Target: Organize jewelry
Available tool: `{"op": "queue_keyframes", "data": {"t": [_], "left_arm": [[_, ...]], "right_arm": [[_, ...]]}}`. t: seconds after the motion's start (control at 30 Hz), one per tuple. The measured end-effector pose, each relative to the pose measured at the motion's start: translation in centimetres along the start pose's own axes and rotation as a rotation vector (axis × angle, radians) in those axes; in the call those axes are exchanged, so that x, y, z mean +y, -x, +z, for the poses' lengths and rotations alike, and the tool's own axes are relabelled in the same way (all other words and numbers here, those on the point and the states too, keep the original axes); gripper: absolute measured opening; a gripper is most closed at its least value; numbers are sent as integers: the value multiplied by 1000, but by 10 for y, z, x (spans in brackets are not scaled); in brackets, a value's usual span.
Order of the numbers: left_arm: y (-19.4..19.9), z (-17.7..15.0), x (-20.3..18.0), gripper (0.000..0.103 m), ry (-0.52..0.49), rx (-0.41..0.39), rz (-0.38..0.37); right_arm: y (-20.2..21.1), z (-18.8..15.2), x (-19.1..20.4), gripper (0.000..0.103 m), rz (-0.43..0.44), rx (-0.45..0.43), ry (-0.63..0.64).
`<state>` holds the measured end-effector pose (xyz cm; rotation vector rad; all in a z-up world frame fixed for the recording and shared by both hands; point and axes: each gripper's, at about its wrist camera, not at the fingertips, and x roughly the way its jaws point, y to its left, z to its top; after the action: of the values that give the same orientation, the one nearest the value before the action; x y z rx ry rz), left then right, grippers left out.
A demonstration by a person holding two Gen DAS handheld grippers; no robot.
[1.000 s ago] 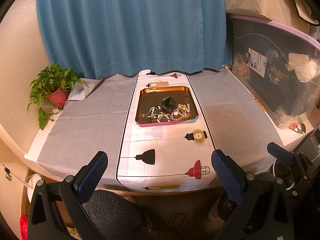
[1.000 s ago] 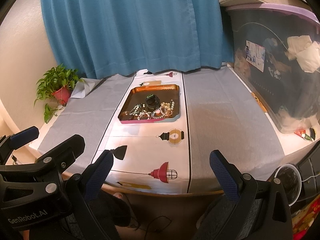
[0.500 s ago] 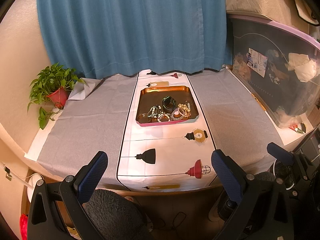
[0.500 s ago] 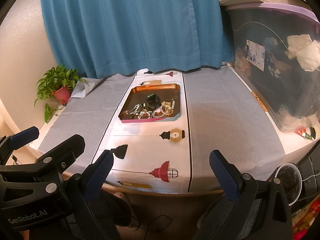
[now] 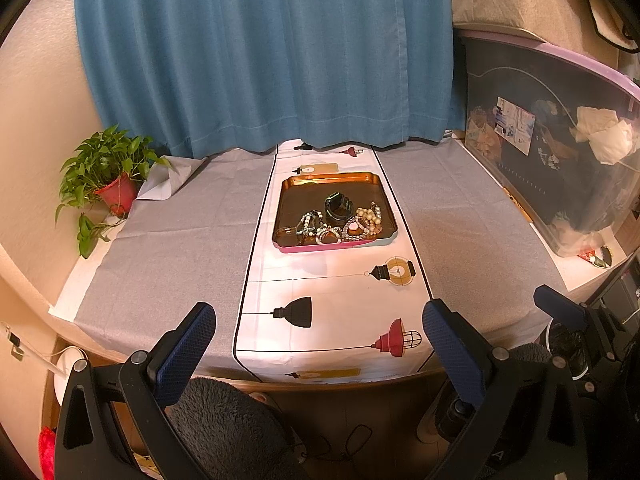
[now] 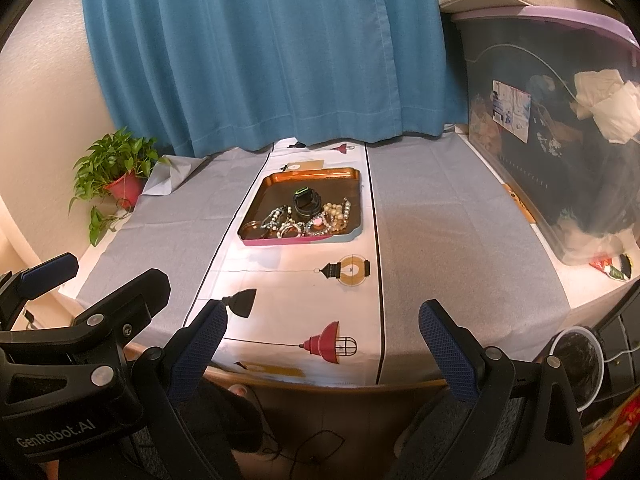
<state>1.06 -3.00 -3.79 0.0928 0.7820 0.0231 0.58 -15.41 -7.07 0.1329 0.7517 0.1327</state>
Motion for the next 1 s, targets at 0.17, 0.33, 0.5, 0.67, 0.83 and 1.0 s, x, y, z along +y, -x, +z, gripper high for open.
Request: {"op": "queue_keyframes", "data": {"t": [0.17,0.33,0.5,0.67,0.83,1.0], "left_arm": [[1,0,0,103,0,-1,0],[0,0,0,103,0,-1,0],[1,0,0,103,0,0,2],[1,0,0,103,0,0,1],[1,1,1,103,2,-5,0],[2,1,1,103,0,-6,2]], "right_arm": [[0,0,0,97,0,0,0],[0,-1,0,97,-1,-1,0],[0,-1,1,97,1,1,-2],[0,-1,1,97,0,0,-2],[1,0,2,97,-2,-4,3],[1,0,2,97,-2,-5,0]]}}
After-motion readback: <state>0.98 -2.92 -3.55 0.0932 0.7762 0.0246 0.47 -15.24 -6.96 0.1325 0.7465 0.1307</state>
